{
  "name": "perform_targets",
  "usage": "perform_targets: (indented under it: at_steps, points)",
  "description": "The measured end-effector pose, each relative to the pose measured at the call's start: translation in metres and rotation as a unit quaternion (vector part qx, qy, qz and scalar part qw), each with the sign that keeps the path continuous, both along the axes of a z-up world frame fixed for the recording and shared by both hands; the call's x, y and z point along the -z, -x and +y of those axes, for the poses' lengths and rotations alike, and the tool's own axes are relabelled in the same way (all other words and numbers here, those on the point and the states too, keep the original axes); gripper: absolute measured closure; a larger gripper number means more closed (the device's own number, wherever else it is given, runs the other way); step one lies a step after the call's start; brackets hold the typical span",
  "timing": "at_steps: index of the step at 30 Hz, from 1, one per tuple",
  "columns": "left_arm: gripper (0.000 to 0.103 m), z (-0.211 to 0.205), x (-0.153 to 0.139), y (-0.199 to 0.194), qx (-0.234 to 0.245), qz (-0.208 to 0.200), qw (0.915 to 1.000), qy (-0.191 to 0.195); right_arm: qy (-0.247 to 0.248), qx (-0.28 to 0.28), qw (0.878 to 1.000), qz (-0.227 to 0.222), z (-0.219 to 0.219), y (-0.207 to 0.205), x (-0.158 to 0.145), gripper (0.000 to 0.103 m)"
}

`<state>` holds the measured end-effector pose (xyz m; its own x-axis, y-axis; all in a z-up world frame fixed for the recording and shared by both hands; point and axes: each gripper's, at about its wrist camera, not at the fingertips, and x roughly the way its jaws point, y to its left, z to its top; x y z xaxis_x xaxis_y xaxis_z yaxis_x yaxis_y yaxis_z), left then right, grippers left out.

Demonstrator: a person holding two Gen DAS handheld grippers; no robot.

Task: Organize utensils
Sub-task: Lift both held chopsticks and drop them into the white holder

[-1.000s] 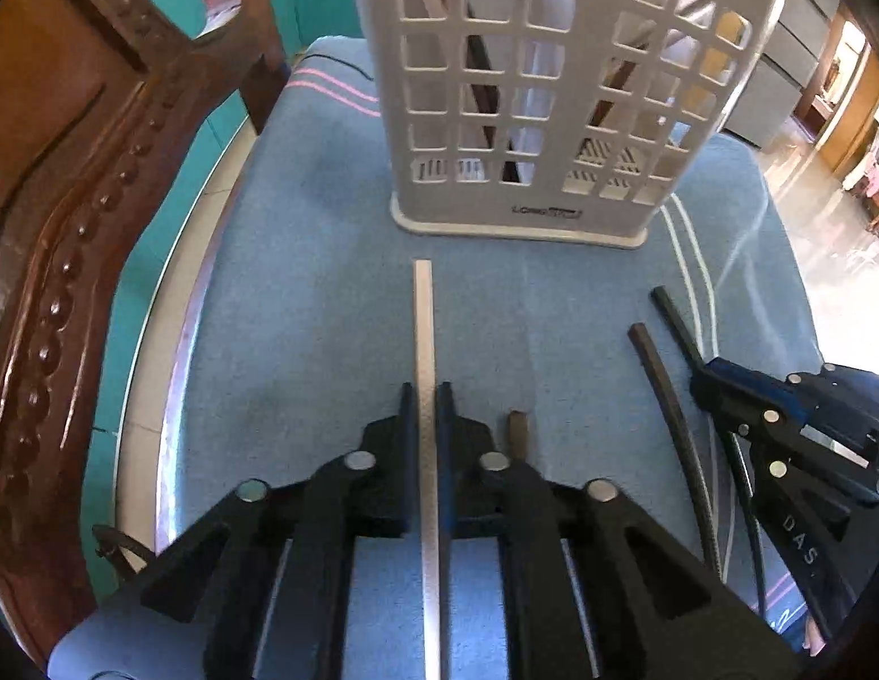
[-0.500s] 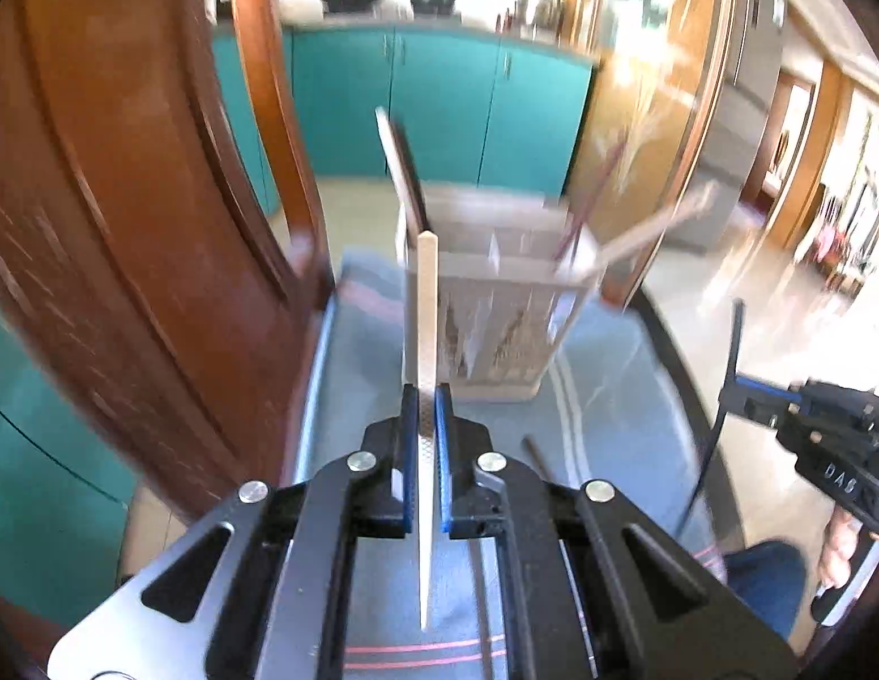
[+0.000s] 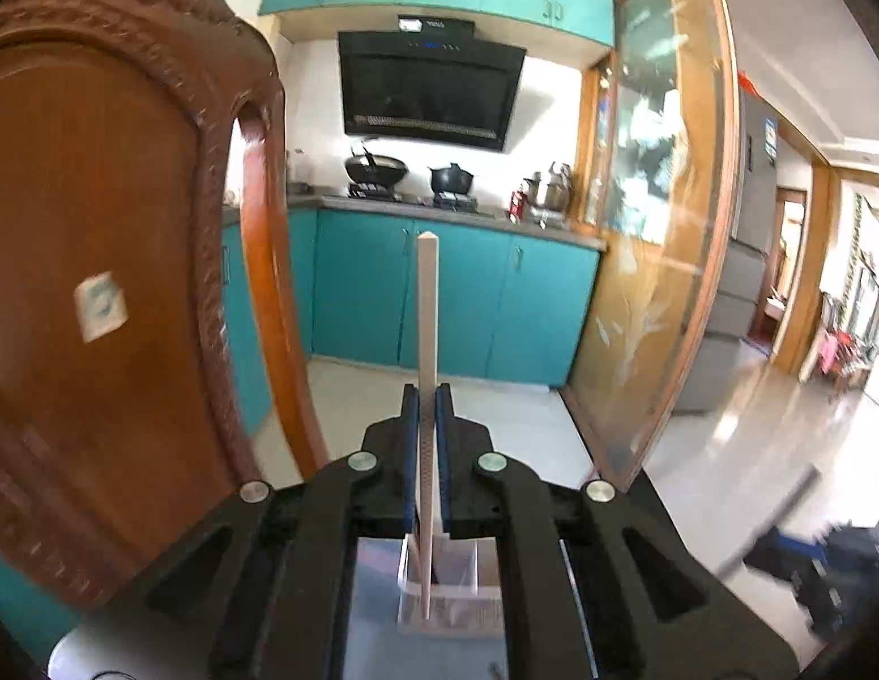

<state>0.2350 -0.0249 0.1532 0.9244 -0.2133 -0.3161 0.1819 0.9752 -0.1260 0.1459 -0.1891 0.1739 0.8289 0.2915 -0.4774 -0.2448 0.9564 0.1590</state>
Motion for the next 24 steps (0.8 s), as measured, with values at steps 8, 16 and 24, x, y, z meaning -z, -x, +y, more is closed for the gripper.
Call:
perform_targets:
  at_steps: [8,16,24]
  points:
    - [0.096,-0.038,0.065,-0.065,-0.003,0.033,0.9991,-0.027,-0.029,0.013,0.999,-0.029,-0.012,-0.006,-0.008,0.096]
    - [0.096,-0.027,0.112,-0.070,-0.010,0.076,0.9970,-0.010,-0.082,0.055,0.993,-0.061,-0.026,-0.021,-0.010,0.096]
    - [0.087,-0.009,0.107,-0.035,-0.010,0.063,0.9980,0.004,-0.076,0.111,0.987,-0.086,-0.011,-0.057,0.005,0.096]
